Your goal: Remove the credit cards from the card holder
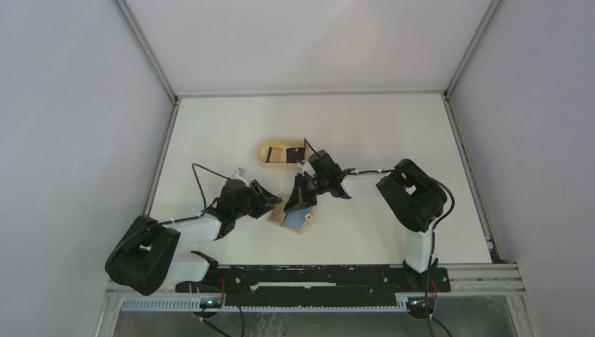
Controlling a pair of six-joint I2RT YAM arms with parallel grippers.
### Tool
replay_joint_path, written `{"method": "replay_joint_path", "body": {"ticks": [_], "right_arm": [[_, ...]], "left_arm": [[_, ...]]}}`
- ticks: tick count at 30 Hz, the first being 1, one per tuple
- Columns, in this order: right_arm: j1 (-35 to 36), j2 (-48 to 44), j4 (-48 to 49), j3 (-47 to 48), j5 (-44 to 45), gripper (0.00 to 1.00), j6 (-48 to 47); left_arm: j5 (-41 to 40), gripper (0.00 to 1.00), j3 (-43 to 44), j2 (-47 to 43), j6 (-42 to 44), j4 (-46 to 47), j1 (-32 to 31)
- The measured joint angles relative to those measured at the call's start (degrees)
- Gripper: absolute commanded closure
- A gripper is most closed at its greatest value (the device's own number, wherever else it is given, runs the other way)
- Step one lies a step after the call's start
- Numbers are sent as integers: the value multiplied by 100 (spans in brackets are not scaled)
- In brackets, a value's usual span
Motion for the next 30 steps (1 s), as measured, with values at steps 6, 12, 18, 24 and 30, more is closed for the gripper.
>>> {"method": "replay_joint_path", "body": {"ticks": [6,12,18,24,30], "right_arm": [[-321,48,11,2,-367,100,-372],[-568,221,144,2,-852,100,-586],[-682,269,175,7,-1141,100,-728],[-785,382,-789,516,-990,100,-1432],[-909,382,-1639,754,-686,100,-2111]], "left_arm": [[380,43,-59,0,-2,61,-2],[721,42,-133,195,-50,385,-4],[951,41,-295,457,-243,1038,9],[1167,41,-426,737,-461,1604,59],[1305,40,-422,621,-420,1344,66]]}}
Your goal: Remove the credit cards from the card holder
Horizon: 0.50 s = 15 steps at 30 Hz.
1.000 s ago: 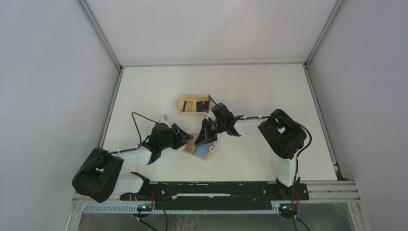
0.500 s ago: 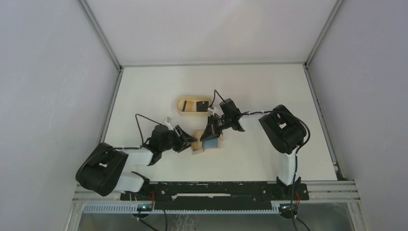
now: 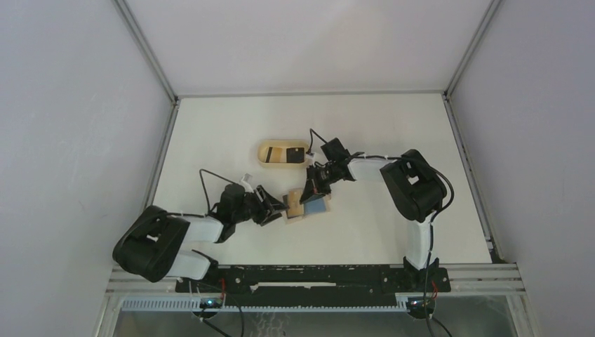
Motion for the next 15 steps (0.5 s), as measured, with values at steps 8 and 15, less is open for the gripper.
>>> {"method": "replay_joint_path", "body": {"ticks": [8,15], "right_arm": [[-199,0,-597,52,271,100,-485],[-201,0,-636,72,258,100,-595]], "left_arm": [[22,40,166,-192,267,-616,0],[85,40,192,284,205,44,0]]}}
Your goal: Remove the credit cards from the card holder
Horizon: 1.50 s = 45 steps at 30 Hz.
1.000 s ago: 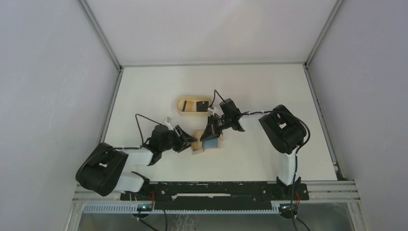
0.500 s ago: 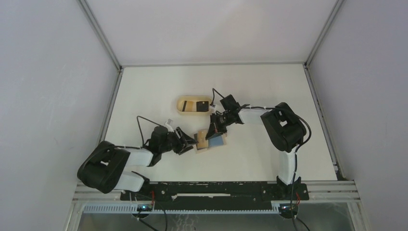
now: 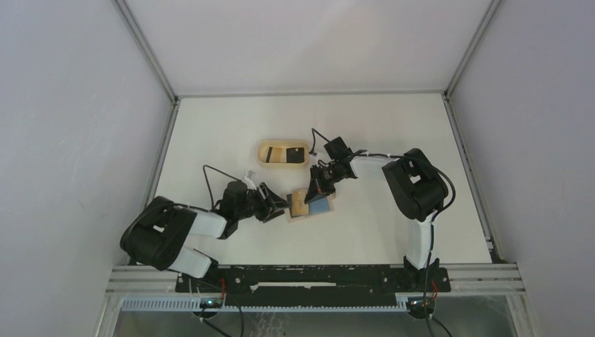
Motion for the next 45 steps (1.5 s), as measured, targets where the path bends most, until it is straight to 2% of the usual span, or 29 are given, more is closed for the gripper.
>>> {"method": "replay_joint_path", "body": {"ticks": [10,12,16,21,24,25,28,30,38,45], "right_arm": [[-2,0,-7,0,-44,100,-15],[-2,0,-7,0,-46,100,-15],[-2,0,-7,0,-50,100,-15],[-2,7,2,0,-70,100,-15],[-2,13,2,0,-87,100,-13],[-2,13,4,0,-92,97,-13],[-2,13,7,0,-107,75,-11],[0,13,0,0,-94,66,7],[162,17,136,0,72,60,452],[393,17,719,-72,111,61,1228]], "left_arm": [[28,43,83,837,-380,1198,-28],[-15,51,68,844,-400,1233,-39],[-221,72,-2,841,-389,1161,-57],[-323,86,-35,846,-389,1051,-55],[-361,99,-35,861,-387,1019,-55],[-369,100,-35,861,-389,1008,-55],[-369,100,-35,861,-391,1005,-55],[-372,100,-35,861,-391,1005,-55],[-393,100,-55,857,-393,1025,-55],[-417,100,-55,841,-391,1019,-52]]}}
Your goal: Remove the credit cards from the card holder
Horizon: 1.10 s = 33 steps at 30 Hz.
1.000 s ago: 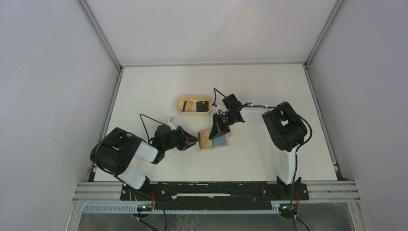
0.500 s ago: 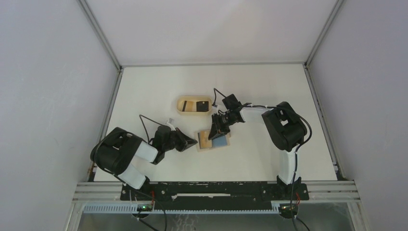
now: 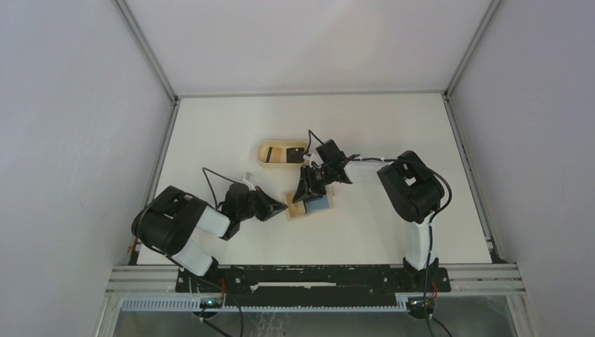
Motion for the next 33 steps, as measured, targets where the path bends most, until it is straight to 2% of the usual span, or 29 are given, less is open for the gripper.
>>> {"method": "replay_joint_path", "body": {"ticks": [8,15,27,33], "right_arm": [[337,4,516,-4,-164,67,468],[334,4,509,-7,-173,69,501],[-245,-404,-118,-380,-146,71,-42],[-442,-505,-188,-645,-140,78,-190]], "left_arm": [[-2,100,0,0,0,-2,0],[-46,100,-2,-61,2,-83,4],[-44,100,-11,-63,0,-85,-2],[-42,100,-11,-61,0,-83,-2]]}}
